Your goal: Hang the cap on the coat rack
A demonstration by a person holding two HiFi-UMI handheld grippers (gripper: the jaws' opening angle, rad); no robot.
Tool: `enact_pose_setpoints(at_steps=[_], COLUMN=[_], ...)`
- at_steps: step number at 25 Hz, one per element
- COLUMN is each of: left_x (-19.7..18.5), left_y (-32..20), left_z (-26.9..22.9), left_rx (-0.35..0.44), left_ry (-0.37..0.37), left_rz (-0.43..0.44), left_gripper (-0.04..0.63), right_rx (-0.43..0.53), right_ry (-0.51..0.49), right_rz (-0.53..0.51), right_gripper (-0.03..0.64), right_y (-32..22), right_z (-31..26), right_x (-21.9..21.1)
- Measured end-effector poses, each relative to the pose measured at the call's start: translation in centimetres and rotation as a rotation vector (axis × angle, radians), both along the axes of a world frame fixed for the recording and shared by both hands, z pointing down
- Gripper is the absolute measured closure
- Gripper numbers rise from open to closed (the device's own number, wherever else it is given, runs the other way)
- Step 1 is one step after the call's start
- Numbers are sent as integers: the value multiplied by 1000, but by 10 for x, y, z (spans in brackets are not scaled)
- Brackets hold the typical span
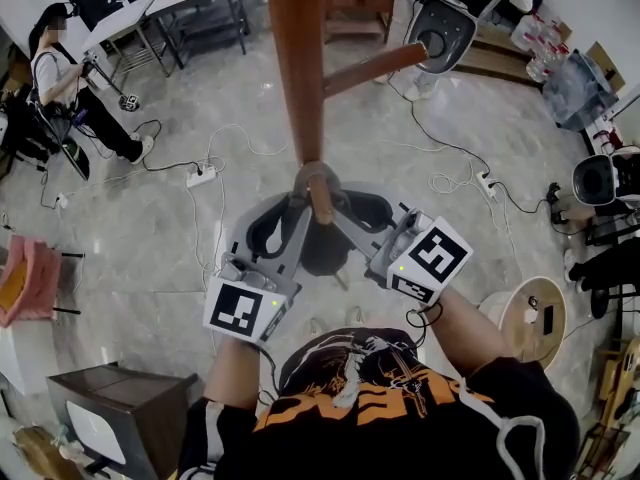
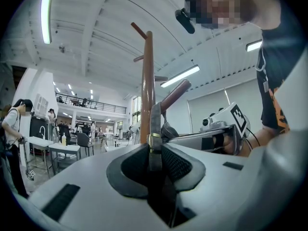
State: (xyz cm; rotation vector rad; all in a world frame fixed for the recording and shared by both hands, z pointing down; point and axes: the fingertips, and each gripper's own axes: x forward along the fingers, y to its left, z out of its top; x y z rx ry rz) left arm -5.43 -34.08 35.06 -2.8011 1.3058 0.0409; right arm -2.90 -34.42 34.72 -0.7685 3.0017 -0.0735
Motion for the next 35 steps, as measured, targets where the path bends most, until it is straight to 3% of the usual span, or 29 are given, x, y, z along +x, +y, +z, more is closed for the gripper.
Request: enact_pose_setpoints(at_steps=[7,14,20,24,26,32,35], left_x=[-5,-9,-9,-19,-23,-36,-42], left_y=[-9,-6,5,9,9,12,16], left_z=[5,10,6,19,20,25,26], left_rx=[34,87,83,64,52,17,5], left_ry=[27,6,30,-31,-21,-24,-18], left_rz=[-3,-33,-41,-64,-80,-109,-118], left_gripper=[499,494,488,460,441,443,452], right_rx=[18,38,80,105,116,93,90], right_ry=[6,11,30,56,68,58,62], right_rz=[28,40,74,112,124,173,179], right_gripper=[551,546,512,472,462,386,382], right_y=[-10,-8,-1,3,3,-1,1], right_z=[5,9,13,14,14,16,15], right_x=[-3,-5,-2,2,3,10,13])
